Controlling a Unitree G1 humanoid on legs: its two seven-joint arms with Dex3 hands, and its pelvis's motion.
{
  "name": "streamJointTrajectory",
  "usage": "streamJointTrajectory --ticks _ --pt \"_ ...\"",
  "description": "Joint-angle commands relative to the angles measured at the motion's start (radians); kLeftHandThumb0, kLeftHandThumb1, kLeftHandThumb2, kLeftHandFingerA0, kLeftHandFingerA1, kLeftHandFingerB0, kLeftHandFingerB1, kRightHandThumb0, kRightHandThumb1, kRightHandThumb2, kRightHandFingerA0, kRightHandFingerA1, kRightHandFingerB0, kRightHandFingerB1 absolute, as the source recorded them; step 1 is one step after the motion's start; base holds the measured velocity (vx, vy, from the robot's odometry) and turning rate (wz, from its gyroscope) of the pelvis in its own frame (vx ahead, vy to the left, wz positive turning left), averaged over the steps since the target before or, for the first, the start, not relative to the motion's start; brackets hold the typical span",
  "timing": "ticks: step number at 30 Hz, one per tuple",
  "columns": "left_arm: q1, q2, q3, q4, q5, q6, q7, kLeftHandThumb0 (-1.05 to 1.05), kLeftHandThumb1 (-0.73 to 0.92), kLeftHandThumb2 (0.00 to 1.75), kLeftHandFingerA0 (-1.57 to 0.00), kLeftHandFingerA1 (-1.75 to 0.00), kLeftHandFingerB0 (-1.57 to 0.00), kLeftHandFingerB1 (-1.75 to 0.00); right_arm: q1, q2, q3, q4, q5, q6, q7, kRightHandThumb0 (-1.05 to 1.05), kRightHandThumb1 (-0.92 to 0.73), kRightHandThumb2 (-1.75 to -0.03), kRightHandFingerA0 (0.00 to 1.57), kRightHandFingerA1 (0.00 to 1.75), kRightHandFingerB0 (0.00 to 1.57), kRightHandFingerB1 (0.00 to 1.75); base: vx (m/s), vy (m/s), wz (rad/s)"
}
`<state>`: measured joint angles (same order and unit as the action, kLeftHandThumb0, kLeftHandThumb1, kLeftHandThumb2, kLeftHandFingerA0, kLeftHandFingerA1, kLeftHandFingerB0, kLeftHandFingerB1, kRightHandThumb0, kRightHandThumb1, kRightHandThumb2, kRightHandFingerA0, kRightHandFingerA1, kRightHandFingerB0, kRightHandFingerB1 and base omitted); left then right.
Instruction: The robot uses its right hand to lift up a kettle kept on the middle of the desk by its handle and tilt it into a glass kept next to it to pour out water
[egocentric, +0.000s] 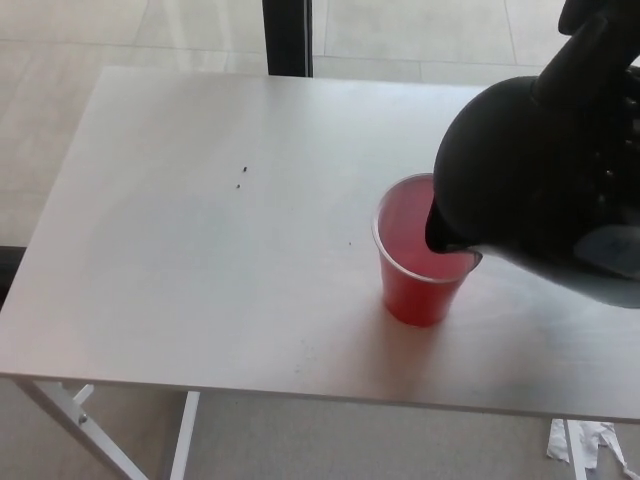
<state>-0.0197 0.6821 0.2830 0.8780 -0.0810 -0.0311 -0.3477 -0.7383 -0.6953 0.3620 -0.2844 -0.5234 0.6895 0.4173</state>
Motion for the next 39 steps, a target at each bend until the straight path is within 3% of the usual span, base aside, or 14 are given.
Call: streamJointTrajectory --ticks 1,2,3,4,6,19,20,21,22,25,26,27,35,39 --pt "0.013 0.023 0.002 -0.024 0.006 0.034 0.002 -1.05 0.46 1.32 -0.54 -0.58 -0.40 -0.85 -0.005 0.020 0.031 -0.019 -0.057 0.021 0.054 -0.47 -0.57 -1.00 1.19 1.38 0.82 1.11 0.00 0.000 0.00" --pt "0.009 0.022 0.004 -0.020 0.005 0.036 0.004 -1.05 0.48 1.32 -0.54 -0.58 -0.42 -0.84 -0.026 0.021 0.044 -0.027 -0.073 0.049 0.081 -0.38 -0.72 -0.73 0.93 1.75 0.71 1.27 0.00 0.000 0.00" --pt "0.010 0.022 0.006 -0.022 0.001 0.039 0.000 -1.05 0.62 1.04 -0.52 -0.60 -0.41 -0.84 -0.040 0.026 0.053 -0.028 -0.084 0.075 0.096 -0.36 -0.69 -0.74 0.90 1.75 0.69 1.11 0.00 0.000 0.00" --pt "0.007 0.022 0.006 -0.016 0.001 0.036 -0.002 -1.05 0.47 1.31 -0.53 -0.59 -0.41 -0.84 -0.052 0.031 0.058 -0.027 -0.090 0.094 0.110 -0.33 -0.66 -0.79 0.89 1.75 0.69 1.12 0.00 0.000 0.00" --pt "0.002 0.020 0.007 -0.010 0.001 0.032 0.000 -1.05 0.60 1.05 -0.53 -0.61 -0.43 -0.87 -0.074 0.035 0.070 -0.026 -0.106 0.120 0.136 -0.32 -0.64 -0.80 0.87 1.75 0.67 1.27 0.00 0.000 0.00" --pt "-0.026 0.019 -0.005 0.009 0.011 0.025 -0.001 -1.05 0.46 1.32 -0.54 -0.63 -0.43 -0.91 -0.143 0.084 0.148 -0.085 -0.185 0.052 0.190 -0.35 -0.60 -0.79 0.97 1.75 0.65 1.64 0.00 0.000 0.00" --pt "-0.031 0.019 -0.005 0.009 0.010 0.030 0.001 -1.05 0.60 1.05 -0.54 -0.64 -0.44 -0.91 -0.140 0.088 0.151 -0.087 -0.197 0.045 0.194 -0.39 -0.63 -0.76 0.97 1.75 0.64 1.72 0.00 0.000 0.00" --pt "-0.037 0.017 -0.007 0.009 0.010 0.038 0.003 -1.05 0.45 1.32 -0.54 -0.63 -0.43 -0.90 -0.150 0.097 0.180 -0.077 -0.226 0.043 0.201 -0.51 -0.49 -0.99 1.23 1.41 0.97 1.26 0.00 0.000 0.00" --pt "-0.041 0.017 -0.010 0.008 0.013 0.039 0.003 -1.05 0.45 1.32 -0.54 -0.62 -0.42 -0.89 -0.174 0.115 0.221 -0.064 -0.273 0.081 0.239 -0.40 -0.62 -0.87 0.98 1.75 0.67 1.57 0.00 0.000 0.00" --pt "-0.041 0.016 -0.013 -0.003 0.013 0.042 0.006 -1.05 0.60 1.05 -0.54 -0.63 -0.44 -0.90 -0.189 0.136 0.250 -0.063 -0.306 0.107 0.277 -0.36 -0.59 -0.85 0.98 1.75 0.70 1.37 0.00 0.000 0.00" --pt "-0.040 0.016 -0.013 -0.012 0.012 0.041 0.004 -1.05 0.60 1.05 -0.53 -0.64 -0.44 -0.91 -0.205 0.145 0.277 -0.066 -0.326 0.120 0.321 -0.42 -0.51 -1.03 1.22 1.36 0.85 1.09 0.00 0.000 0.00" --pt "-0.039 0.016 -0.013 -0.017 0.011 0.043 0.003 -1.05 0.60 1.04 -0.53 -0.64 -0.44 -0.91 -0.206 0.150 0.284 -0.068 -0.337 0.122 0.333 -0.34 -0.61 -0.92 0.97 1.75 0.74 1.24 0.00 0.000 0.00" --pt "-0.036 0.013 -0.015 -0.044 0.010 0.060 0.003 -1.05 0.46 1.31 -0.54 -0.63 -0.45 -0.89 -0.221 0.167 0.387 -0.051 -0.506 0.051 0.390 -0.38 -0.62 -0.84 1.01 1.67 0.84 1.05 0.00 0.000 0.00" --pt "-0.023 0.012 -0.010 -0.063 0.003 0.060 0.000 -1.05 0.60 1.04 -0.54 -0.65 -0.46 -0.92 -0.211 0.165 0.398 -0.027 -0.556 0.026 0.398 -0.40 -0.63 -0.82 1.02 1.68 0.85 1.03 0.00 0.000 0.00"
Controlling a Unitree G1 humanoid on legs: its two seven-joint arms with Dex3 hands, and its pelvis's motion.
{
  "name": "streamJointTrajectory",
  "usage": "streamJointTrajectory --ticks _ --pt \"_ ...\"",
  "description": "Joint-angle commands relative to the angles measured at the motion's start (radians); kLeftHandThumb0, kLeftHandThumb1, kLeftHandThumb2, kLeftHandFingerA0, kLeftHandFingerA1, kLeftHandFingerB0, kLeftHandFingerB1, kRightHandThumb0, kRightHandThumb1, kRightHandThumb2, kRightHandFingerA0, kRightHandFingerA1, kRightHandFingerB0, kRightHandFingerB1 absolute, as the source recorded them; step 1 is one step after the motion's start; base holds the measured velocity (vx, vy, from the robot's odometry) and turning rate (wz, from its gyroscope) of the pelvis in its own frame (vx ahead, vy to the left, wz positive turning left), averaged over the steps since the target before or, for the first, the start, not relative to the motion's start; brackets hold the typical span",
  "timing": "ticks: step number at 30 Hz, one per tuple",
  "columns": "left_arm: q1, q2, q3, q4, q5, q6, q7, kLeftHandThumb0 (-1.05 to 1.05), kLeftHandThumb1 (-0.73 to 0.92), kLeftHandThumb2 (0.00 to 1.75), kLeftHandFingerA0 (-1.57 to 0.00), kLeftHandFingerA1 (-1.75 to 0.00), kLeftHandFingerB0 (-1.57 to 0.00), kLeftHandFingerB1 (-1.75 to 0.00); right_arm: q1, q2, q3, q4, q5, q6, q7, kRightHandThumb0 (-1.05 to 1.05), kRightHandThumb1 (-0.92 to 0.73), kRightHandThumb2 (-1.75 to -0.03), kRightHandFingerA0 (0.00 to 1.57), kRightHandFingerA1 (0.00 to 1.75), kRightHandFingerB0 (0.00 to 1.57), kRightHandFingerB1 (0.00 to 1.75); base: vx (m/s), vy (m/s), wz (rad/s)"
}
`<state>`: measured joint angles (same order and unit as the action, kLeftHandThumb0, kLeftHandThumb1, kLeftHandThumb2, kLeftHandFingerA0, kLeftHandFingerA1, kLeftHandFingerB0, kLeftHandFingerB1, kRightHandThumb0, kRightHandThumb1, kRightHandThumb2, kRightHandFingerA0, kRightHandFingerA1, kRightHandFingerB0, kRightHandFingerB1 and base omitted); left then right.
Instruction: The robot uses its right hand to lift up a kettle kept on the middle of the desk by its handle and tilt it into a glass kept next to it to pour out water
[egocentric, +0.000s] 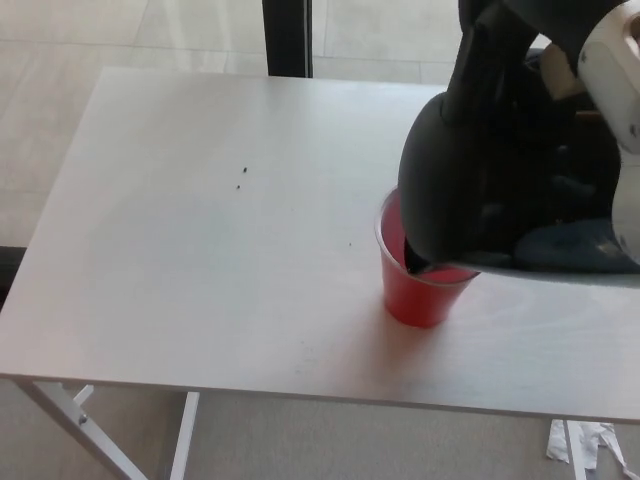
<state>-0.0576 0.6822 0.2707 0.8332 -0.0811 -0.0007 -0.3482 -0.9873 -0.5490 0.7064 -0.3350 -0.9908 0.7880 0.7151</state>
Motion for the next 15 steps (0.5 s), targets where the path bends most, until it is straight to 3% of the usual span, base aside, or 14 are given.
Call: streamJointTrajectory --ticks 1,4,5,6,7,8,9,10,12,13,14,15 --pt "0.019 0.014 0.004 -0.024 0.003 0.033 0.001 -1.05 0.60 1.04 -0.54 -0.64 -0.45 -0.92 0.044 0.015 0.050 0.030 -0.093 -0.087 0.090 -0.40 -0.63 -0.80 1.03 1.70 0.84 1.05 0.00 0.000 0.00" --pt "0.015 0.015 0.002 -0.017 0.007 0.027 0.004 -1.05 0.60 1.04 -0.54 -0.64 -0.46 -0.91 0.066 0.007 0.033 0.051 -0.116 -0.132 0.056 -0.38 -0.64 -0.83 1.01 1.70 0.86 1.02 0.00 0.000 0.00" --pt "0.014 0.014 0.003 -0.019 0.004 0.029 0.000 -1.05 0.60 1.03 -0.54 -0.66 -0.46 -0.93 0.075 0.005 0.033 0.052 -0.133 -0.151 0.042 -0.45 -0.52 -1.04 1.24 1.35 0.87 1.01 0.00 0.000 0.00" --pt "0.016 0.013 0.006 -0.021 0.001 0.027 -0.003 -1.05 0.60 1.03 -0.54 -0.66 -0.46 -0.93 0.078 0.005 0.037 0.050 -0.147 -0.160 0.042 -0.45 -0.52 -1.04 1.24 1.35 0.87 1.01 0.00 0.000 0.00" --pt "0.022 0.014 0.003 -0.034 0.004 0.039 0.001 -1.05 0.60 1.04 -0.54 -0.64 -0.46 -0.91 0.082 0.006 0.045 0.050 -0.175 -0.184 0.034 -0.42 -0.60 -0.84 1.04 1.74 0.85 1.22 0.00 0.000 0.00" --pt "0.024 0.010 0.004 -0.040 0.001 0.044 0.002 -1.05 0.59 1.05 -0.54 -0.65 -0.47 -0.91 0.080 0.012 0.049 0.044 -0.190 -0.185 0.056 -0.47 -0.50 -1.03 1.26 1.37 0.87 1.01 0.00 0.000 0.00" --pt "0.022 0.005 0.006 -0.033 -0.001 0.046 0.005 -1.05 0.59 1.04 -0.54 -0.63 -0.46 -0.89 0.093 0.039 0.047 0.040 -0.202 -0.177 0.041 -0.37 -0.58 -0.98 1.03 1.73 0.85 1.15 0.00 0.000 0.00" --pt "0.028 0.003 0.007 -0.042 -0.003 0.056 0.007 -1.05 0.45 1.32 -0.54 -0.62 -0.44 -0.88 0.098 0.052 0.048 0.047 -0.216 -0.179 0.038 -0.38 -0.60 -0.99 1.03 1.72 0.86 1.15 0.00 0.000 0.00" --pt "0.031 0.003 0.008 -0.050 -0.003 0.062 0.005 -1.05 0.45 1.32 -0.53 -0.62 -0.43 -0.88 0.094 0.071 0.048 0.078 -0.243 -0.187 0.040 -0.38 -0.60 -0.97 1.02 1.74 0.85 1.28 0.00 0.000 0.00" --pt "0.036 0.003 0.010 -0.055 -0.004 0.056 0.002 -1.05 0.45 1.32 -0.53 -0.62 -0.42 -0.88 0.085 0.079 0.050 0.107 -0.264 -0.199 0.047 -0.33 -0.54 -0.93 1.18 1.73 0.85 1.28 0.00 0.000 0.00" --pt "0.041 0.000 0.012 -0.058 -0.007 0.058 0.002 -1.05 0.44 1.31 -0.53 -0.61 -0.42 -0.88 0.084 0.082 0.047 0.119 -0.274 -0.209 0.053 -0.40 -0.58 -0.83 1.02 1.74 0.86 1.25 0.00 0.000 0.00" --pt "0.048 -0.003 0.012 -0.060 -0.007 0.056 0.001 -1.05 0.60 1.05 -0.53 -0.64 -0.42 -0.91 0.080 0.083 0.044 0.136 -0.278 -0.215 0.066 -0.47 -0.49 -0.97 1.27 1.39 0.83 1.00 0.00 0.000 0.00"
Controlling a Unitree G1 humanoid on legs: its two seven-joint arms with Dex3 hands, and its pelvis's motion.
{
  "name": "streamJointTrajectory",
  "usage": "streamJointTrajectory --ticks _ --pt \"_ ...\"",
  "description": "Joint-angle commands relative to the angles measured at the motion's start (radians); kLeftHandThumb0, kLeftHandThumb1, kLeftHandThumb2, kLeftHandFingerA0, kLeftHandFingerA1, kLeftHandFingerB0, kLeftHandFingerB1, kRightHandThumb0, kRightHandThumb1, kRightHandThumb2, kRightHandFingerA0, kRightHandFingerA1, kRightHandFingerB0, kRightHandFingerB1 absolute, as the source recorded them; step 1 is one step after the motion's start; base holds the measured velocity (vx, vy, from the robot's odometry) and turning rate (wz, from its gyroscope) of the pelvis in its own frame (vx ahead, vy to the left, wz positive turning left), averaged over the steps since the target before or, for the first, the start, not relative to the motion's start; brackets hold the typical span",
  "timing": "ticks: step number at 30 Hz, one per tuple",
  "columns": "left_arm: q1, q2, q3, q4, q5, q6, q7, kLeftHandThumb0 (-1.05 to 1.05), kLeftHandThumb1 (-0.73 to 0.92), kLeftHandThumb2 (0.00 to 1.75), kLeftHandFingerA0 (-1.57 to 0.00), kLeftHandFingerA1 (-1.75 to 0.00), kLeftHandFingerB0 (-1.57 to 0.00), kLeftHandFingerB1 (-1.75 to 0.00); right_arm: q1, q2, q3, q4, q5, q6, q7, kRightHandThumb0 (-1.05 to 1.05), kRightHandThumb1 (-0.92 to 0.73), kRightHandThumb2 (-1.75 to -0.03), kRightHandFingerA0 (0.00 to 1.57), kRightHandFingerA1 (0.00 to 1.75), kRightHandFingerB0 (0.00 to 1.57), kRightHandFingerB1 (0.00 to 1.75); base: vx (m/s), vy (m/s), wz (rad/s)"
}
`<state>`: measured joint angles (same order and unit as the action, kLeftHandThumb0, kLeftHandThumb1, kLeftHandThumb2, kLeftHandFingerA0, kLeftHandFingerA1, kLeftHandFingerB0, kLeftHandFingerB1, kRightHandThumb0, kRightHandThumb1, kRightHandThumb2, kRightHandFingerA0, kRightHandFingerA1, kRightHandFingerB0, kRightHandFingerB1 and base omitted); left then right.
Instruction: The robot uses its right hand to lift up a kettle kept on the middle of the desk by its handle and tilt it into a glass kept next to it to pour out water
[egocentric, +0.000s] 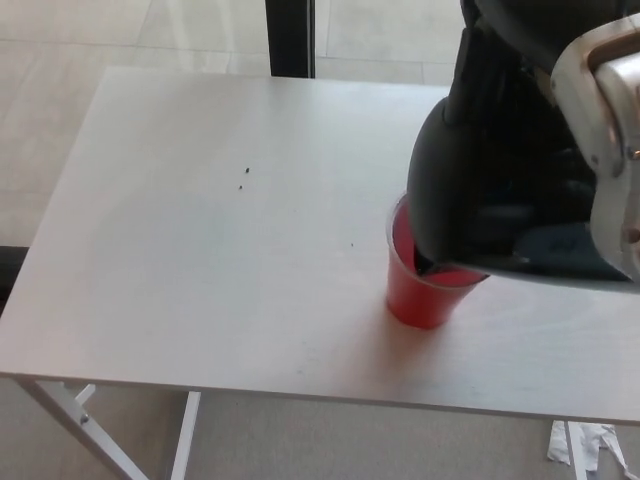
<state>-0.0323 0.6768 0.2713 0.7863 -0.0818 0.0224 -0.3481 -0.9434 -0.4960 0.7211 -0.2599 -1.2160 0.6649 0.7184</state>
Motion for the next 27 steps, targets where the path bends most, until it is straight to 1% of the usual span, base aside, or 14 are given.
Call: streamJointTrajectory --ticks 1,4,5,6,9,14,15,18,20,21,22,23,25,27 --pt "0.026 0.003 0.009 -0.013 -0.003 0.027 -0.001 -1.05 0.60 1.05 -0.53 -0.64 -0.42 -0.91 0.030 0.033 0.023 0.078 -0.055 -0.099 0.075 -0.47 -0.49 -0.97 1.27 1.39 0.83 1.00 0.00 0.000 0.00" --pt "0.023 0.001 0.004 -0.019 0.002 0.031 0.004 -1.05 0.46 1.33 -0.56 -0.63 -0.42 -0.91 0.039 0.036 0.016 0.085 -0.085 -0.121 0.078 -0.42 -0.64 -0.70 0.98 1.73 0.83 1.15 0.00 0.000 0.00" --pt "0.021 0.000 0.002 -0.022 0.004 0.028 0.003 -1.05 0.61 1.04 -0.54 -0.64 -0.43 -0.92 0.049 0.040 0.014 0.082 -0.097 -0.131 0.074 -0.43 -0.60 -0.73 1.02 1.70 0.86 1.13 0.00 0.000 0.00" --pt "0.019 -0.001 0.002 -0.021 0.004 0.029 0.004 -1.05 0.46 1.33 -0.56 -0.63 -0.43 -0.90 0.060 0.046 0.017 0.079 -0.110 -0.141 0.066 -0.48 -0.49 -1.01 1.26 1.37 0.88 1.06 0.00 0.000 0.00" --pt "0.006 -0.003 0.000 -0.010 0.005 0.041 0.008 -1.05 0.46 1.33 -0.55 -0.62 -0.43 -0.89 0.080 0.063 0.027 0.060 -0.156 -0.164 0.072 -0.42 -0.63 -0.87 1.02 1.75 0.81 1.24 0.00 0.000 0.00" --pt "0.006 -0.009 0.002 -0.012 0.004 0.048 0.013 -1.05 0.60 1.04 -0.55 -0.62 -0.45 -0.87 0.114 0.111 0.045 0.037 -0.216 -0.204 0.076 -0.41 -0.59 -0.92 1.03 1.75 0.82 1.24 0.00 0.000 0.00" --pt "0.013 -0.008 0.004 -0.017 0.002 0.040 0.007 -1.05 0.46 1.33 -0.55 -0.61 -0.44 -0.89 0.111 0.114 0.060 0.029 -0.215 -0.237 0.080 -0.43 -0.48 -1.03 1.26 1.35 0.85 0.97 0.00 0.000 0.00" --pt "0.014 -0.009 0.001 -0.020 0.006 0.037 0.010 -1.05 0.61 1.05 -0.55 -0.63 -0.46 -0.89 0.122 0.098 0.066 0.001 -0.209 -0.302 0.036 -0.39 -0.53 -0.78 1.02 1.64 0.86 0.87 0.00 0.000 0.00" --pt "0.016 -0.010 0.004 -0.017 0.003 0.027 0.006 -1.05 0.60 1.04 -0.55 -0.64 -0.45 -0.90 0.121 0.107 0.053 -0.019 -0.202 -0.312 0.063 -0.38 -0.41 -0.98 1.26 1.33 0.85 0.94 0.00 0.000 0.00" --pt "0.016 -0.010 0.004 -0.017 0.003 0.027 0.007 -1.05 0.60 1.04 -0.55 -0.65 -0.45 -0.91 0.124 0.111 0.048 -0.020 -0.207 -0.315 0.064 -0.33 -0.53 -0.87 1.04 1.69 0.81 1.00 0.00 0.000 0.00" --pt "0.016 -0.008 0.006 -0.013 0.002 0.025 0.004 -1.05 0.60 1.03 -0.54 -0.64 -0.44 -0.91 0.132 0.117 0.041 -0.017 -0.206 -0.316 0.034 -0.39 -0.41 -0.99 1.28 1.34 0.86 0.93 0.00 0.000 0.00" --pt "0.016 -0.007 0.006 -0.011 0.001 0.027 0.003 -1.05 0.60 1.04 -0.55 -0.64 -0.44 -0.91 0.139 0.126 0.032 -0.014 -0.209 -0.311 0.023 -0.38 -0.56 -0.88 1.07 1.65 0.87 0.97 0.00 0.000 0.00" --pt "0.011 -0.006 0.002 0.003 0.006 0.024 0.005 -1.05 0.60 1.03 -0.55 -0.64 -0.46 -0.89 0.137 0.134 -0.010 -0.010 -0.194 -0.305 0.054 -0.45 -0.51 -1.06 1.28 1.36 0.92 1.08 0.00 0.000 0.00" --pt "0.019 -0.003 0.004 -0.009 0.006 0.029 0.006 -1.05 0.61 1.05 -0.55 -0.62 -0.46 -0.88 0.143 0.147 -0.043 0.001 -0.202 -0.298 0.030 -0.38 -0.60 -0.96 1.07 1.68 0.88 1.03 0.00 0.000 0.00"
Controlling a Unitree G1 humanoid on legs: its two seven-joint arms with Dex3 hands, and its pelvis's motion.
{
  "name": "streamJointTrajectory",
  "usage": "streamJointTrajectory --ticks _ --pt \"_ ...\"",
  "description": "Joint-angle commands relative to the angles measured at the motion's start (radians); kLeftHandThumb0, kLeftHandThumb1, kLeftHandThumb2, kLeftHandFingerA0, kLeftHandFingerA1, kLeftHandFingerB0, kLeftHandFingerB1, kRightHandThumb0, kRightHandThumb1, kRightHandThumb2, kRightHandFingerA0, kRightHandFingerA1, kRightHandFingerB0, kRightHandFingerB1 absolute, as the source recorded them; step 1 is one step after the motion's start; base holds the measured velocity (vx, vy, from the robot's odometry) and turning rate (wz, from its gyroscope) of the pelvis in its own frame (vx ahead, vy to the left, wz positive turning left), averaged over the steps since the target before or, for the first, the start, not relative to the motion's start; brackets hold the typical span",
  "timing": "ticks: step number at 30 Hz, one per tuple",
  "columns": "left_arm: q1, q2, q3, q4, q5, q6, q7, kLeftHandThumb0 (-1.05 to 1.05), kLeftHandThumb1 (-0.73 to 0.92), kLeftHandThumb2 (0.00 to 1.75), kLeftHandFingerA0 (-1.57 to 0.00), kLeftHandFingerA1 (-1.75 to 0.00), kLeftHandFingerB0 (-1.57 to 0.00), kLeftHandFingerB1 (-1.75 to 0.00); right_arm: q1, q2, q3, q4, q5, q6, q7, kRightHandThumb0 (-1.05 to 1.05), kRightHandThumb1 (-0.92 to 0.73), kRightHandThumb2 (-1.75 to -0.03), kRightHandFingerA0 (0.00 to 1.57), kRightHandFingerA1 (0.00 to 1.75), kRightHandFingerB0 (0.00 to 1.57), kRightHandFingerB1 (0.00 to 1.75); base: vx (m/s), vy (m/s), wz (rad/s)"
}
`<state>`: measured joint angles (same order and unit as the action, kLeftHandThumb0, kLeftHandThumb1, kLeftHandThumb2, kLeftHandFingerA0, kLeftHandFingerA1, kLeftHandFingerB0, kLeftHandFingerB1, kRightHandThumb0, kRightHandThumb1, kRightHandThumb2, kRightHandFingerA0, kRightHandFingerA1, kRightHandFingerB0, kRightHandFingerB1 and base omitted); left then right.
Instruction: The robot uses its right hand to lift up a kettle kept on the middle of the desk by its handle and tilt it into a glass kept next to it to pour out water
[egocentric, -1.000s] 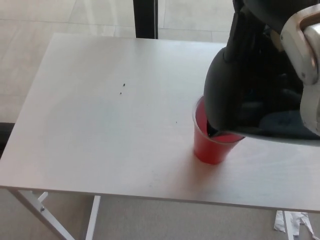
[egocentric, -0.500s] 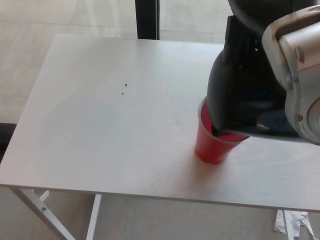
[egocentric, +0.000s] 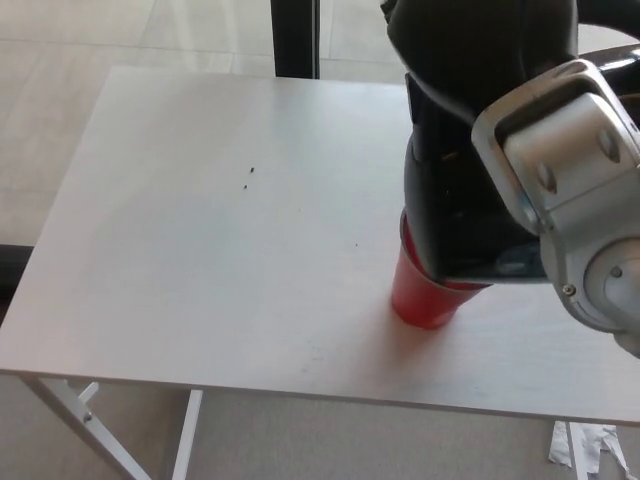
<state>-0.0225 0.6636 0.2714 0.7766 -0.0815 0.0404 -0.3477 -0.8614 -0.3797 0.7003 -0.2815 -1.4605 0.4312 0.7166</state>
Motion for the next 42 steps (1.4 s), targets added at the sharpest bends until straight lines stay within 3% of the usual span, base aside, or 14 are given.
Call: streamJointTrajectory --ticks 1,4,6,7,20,21,23,27,28,30,31,39,40,42 --pt "0.015 0.012 0.003 -0.004 0.009 0.013 0.008 -1.05 0.47 1.33 -0.55 -0.60 -0.44 -0.87 0.066 0.035 -0.051 0.028 0.052 -0.060 0.010 -0.38 -0.60 -0.96 1.08 1.72 0.88 1.14 0.00 0.000 0.00" --pt "0.015 0.013 0.004 0.007 0.008 0.008 0.007 -1.05 0.61 1.05 -0.55 -0.63 -0.45 -0.89 0.053 0.049 -0.137 0.042 0.089 -0.045 0.055 -0.42 -0.52 -1.07 1.26 1.36 0.89 1.02 0.00 0.000 0.00" --pt "0.022 0.012 0.009 -0.003 0.002 0.014 0.003 -1.05 0.60 1.05 -0.54 -0.63 -0.44 -0.90 0.045 0.020 -0.219 0.057 0.139 -0.063 0.037 -0.35 -0.64 -0.88 0.99 1.72 0.80 1.02 0.00 0.000 0.00" --pt "0.023 0.013 0.008 -0.005 0.002 0.019 0.004 -1.05 0.45 1.33 -0.55 -0.63 -0.44 -0.90 0.048 0.014 -0.253 0.058 0.159 -0.066 0.027 -0.37 -0.67 -0.76 0.96 1.73 0.78 1.04 0.00 0.000 0.00" --pt "0.023 0.018 0.016 0.037 0.001 -0.011 0.002 -1.05 0.61 1.05 -0.55 -0.64 -0.45 -0.91 0.043 -0.015 -0.604 0.168 0.265 0.021 -0.101 -0.37 -0.71 -0.66 0.91 1.75 0.78 1.08 0.00 0.000 0.00" --pt "0.025 0.019 0.018 0.041 -0.001 -0.015 0.000 -1.05 0.61 1.05 -0.55 -0.65 -0.44 -0.92 0.049 -0.016 -0.621 0.167 0.276 0.024 -0.106 -0.39 -0.55 -0.99 1.19 1.34 0.79 1.00 0.00 0.000 0.00" --pt "0.025 0.019 0.021 0.048 -0.002 -0.019 -0.001 -1.05 0.61 1.05 -0.55 -0.66 -0.44 -0.93 0.056 -0.006 -0.656 0.169 0.293 0.056 -0.106 -0.32 -0.75 -0.70 0.88 1.75 0.73 1.23 0.00 0.000 0.00" --pt "0.034 0.017 0.023 0.041 0.004 -0.022 0.008 -1.05 0.62 1.06 -0.55 -0.65 -0.45 -0.92 0.130 -0.008 -0.725 0.139 0.352 0.053 -0.157 -0.33 -0.71 -0.67 0.91 1.75 0.81 1.01 0.00 0.000 0.00" --pt "0.036 0.016 0.024 0.037 0.002 -0.016 0.008 -1.05 0.62 1.06 -0.55 -0.65 -0.44 -0.92 0.137 0.005 -0.744 0.138 0.362 0.086 -0.143 -0.39 -0.53 -0.96 1.20 1.37 0.81 0.82 0.00 0.000 0.00" --pt "0.035 0.015 0.026 0.037 0.000 -0.003 0.008 -1.05 0.61 1.06 -0.55 -0.63 -0.44 -0.89 0.165 0.034 -0.783 0.122 0.377 0.139 -0.146 -0.29 -0.58 -0.85 1.15 1.59 0.88 1.06 0.00 0.000 0.00" --pt "0.036 0.015 0.023 0.038 0.003 -0.004 0.008 -1.05 0.47 1.34 -0.55 -0.61 -0.43 -0.88 0.208 0.052 -0.821 0.100 0.412 0.135 -0.183 -0.32 -0.65 -0.71 0.99 1.75 0.74 1.60 0.00 0.000 0.00" --pt "0.038 0.019 0.024 0.045 0.003 -0.014 0.006 -1.05 0.63 1.06 -0.54 -0.62 -0.42 -0.89 0.289 0.191 -1.046 0.078 0.571 0.284 -0.214 -0.29 -0.58 -0.82 0.90 1.68 0.70 1.31 0.00 0.000 0.00" --pt "0.038 0.021 0.016 0.040 0.013 0.004 0.014 -1.05 0.49 1.35 -0.56 -0.56 -0.43 -0.82 0.288 0.247 -1.137 0.097 0.637 0.325 -0.254 -0.19 -0.53 -0.82 0.79 1.75 0.31 1.23 0.00 0.000 0.00" --pt "0.038 0.020 0.018 0.049 0.011 -0.002 0.014 -1.05 0.47 1.34 -0.56 -0.59 -0.41 -0.87 0.292 0.308 -1.215 0.101 0.690 0.346 -0.305 -0.28 -0.72 -0.60 0.70 1.67 0.55 1.21 0.00 0.000 0.00"
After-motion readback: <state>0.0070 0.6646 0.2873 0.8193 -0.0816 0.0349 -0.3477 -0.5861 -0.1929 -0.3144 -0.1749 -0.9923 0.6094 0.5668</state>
